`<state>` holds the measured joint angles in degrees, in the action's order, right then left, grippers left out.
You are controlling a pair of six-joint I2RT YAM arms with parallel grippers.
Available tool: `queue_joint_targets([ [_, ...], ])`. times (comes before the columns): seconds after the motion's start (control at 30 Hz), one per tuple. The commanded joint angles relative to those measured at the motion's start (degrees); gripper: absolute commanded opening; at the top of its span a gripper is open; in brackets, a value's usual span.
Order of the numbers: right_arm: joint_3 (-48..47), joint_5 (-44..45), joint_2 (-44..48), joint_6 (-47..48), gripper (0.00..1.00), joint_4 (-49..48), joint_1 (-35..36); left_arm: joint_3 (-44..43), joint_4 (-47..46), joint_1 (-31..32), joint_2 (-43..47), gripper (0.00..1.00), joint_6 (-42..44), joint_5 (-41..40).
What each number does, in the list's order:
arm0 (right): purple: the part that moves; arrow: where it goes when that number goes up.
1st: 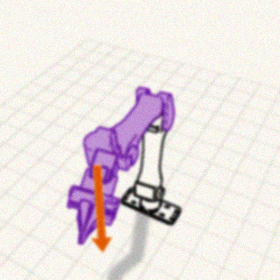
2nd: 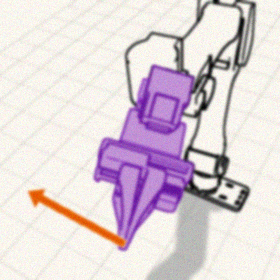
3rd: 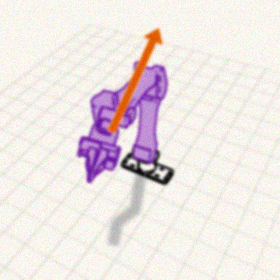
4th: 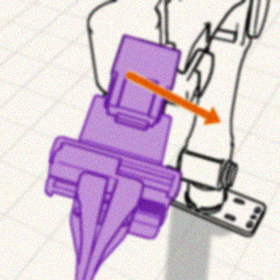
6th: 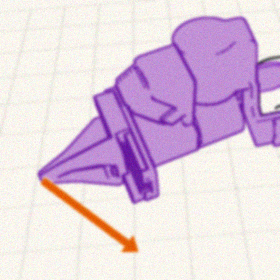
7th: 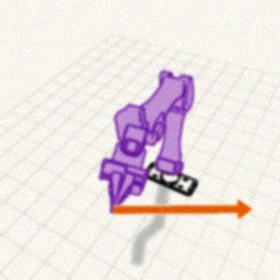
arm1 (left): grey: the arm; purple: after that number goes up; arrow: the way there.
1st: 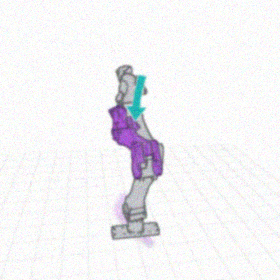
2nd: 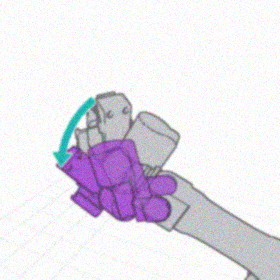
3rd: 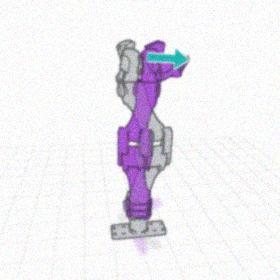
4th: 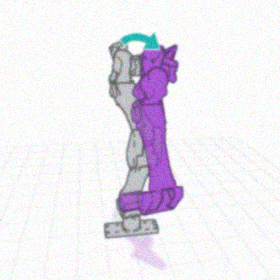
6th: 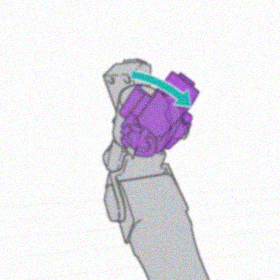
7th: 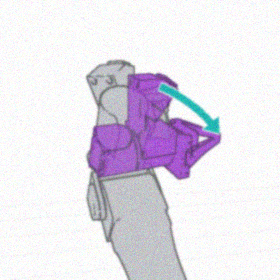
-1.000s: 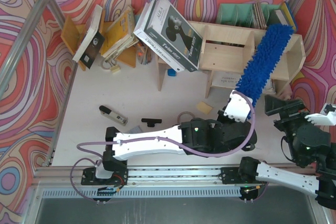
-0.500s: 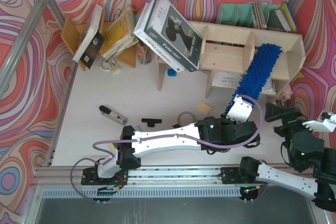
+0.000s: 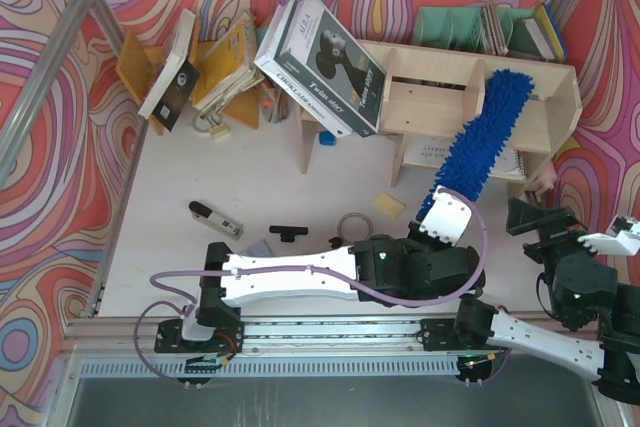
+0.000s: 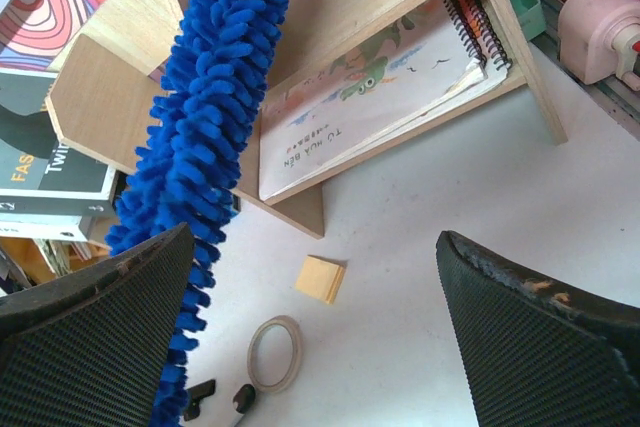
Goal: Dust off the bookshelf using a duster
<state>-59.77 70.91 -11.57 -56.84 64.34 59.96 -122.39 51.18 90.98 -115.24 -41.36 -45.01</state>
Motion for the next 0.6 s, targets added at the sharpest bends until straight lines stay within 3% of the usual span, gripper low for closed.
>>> queue_joint_targets([
  [0.0,0.53,1.85,0.59,-0.57,0.93,1.27,0.28,0.79,-2.11,-0.54,2.25,0.0,-1.98,-5.82],
  [0.57,0.52,1.69,1.13,-2.27,0.93,2.55,0.32,-4.11,2.07,-3.52,-4.35,0.0,-3.02,7.44],
])
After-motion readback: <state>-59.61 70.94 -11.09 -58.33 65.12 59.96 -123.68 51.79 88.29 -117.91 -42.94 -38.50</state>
